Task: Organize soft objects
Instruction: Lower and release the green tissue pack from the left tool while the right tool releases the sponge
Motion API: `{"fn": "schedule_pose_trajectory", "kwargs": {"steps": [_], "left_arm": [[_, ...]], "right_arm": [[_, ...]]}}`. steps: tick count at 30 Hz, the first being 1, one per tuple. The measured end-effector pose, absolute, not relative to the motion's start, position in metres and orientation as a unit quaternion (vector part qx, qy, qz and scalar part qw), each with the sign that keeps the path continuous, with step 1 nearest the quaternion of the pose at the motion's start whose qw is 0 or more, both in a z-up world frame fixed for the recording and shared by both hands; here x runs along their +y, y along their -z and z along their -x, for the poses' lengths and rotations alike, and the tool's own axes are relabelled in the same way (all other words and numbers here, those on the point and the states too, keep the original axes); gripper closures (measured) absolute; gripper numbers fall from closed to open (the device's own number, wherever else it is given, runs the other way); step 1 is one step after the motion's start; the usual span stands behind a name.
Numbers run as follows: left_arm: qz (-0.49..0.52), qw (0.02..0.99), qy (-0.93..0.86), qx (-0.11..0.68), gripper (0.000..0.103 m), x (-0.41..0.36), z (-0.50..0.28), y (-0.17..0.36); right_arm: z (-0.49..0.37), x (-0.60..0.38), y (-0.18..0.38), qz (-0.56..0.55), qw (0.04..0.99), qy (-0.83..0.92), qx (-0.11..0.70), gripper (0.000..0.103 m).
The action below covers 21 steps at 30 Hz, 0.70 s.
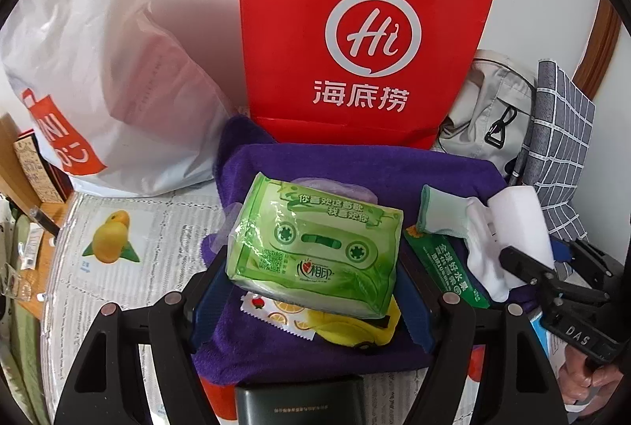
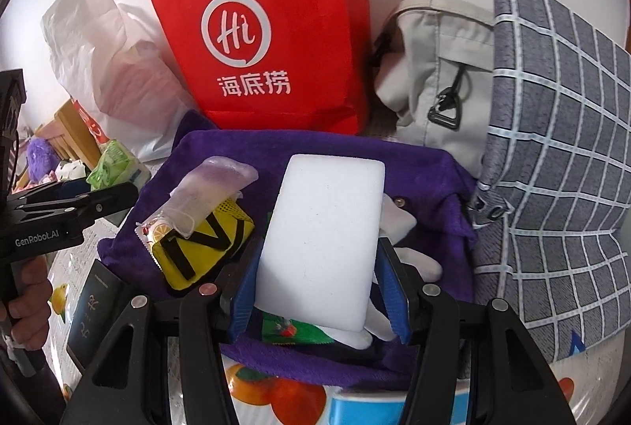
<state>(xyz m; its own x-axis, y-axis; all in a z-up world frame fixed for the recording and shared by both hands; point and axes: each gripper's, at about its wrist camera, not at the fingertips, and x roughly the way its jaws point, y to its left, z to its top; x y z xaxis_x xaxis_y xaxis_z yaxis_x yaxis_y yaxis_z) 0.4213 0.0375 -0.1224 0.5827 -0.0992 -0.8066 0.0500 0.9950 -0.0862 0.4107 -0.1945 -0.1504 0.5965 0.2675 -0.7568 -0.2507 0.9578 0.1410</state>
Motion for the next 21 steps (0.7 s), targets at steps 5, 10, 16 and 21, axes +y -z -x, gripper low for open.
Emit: {"fn": "schedule_pose_trajectory", "kwargs": {"steps": [5,10,16,21], "left_arm": [[0.030,0.885,0.052,0.462,0.029,0.032,-0.430,0.129],[0.030,0.880,0.059,0.470,0.029,0.024,-0.438,0.136],[0.026,0.874,0.063,0.480,0.029,0.018,-0.445,0.144],[0.040,0.865,0.076,0.495,0.029,0.018,-0.451,0.153]], "right_arm": [[-0.415,-0.184,0.160,-0.001,0.887,-0.155,0.435,0.048],[-0.421,-0.175,0.169,0.010,0.879,-0.166,0.447,0.048],[-0.427,-0.167,0.181,0.021,0.867,-0.175,0.467,0.048],[-0.433,-0.164,0.189,0.021,0.854,-0.176,0.489,0.046]]}}
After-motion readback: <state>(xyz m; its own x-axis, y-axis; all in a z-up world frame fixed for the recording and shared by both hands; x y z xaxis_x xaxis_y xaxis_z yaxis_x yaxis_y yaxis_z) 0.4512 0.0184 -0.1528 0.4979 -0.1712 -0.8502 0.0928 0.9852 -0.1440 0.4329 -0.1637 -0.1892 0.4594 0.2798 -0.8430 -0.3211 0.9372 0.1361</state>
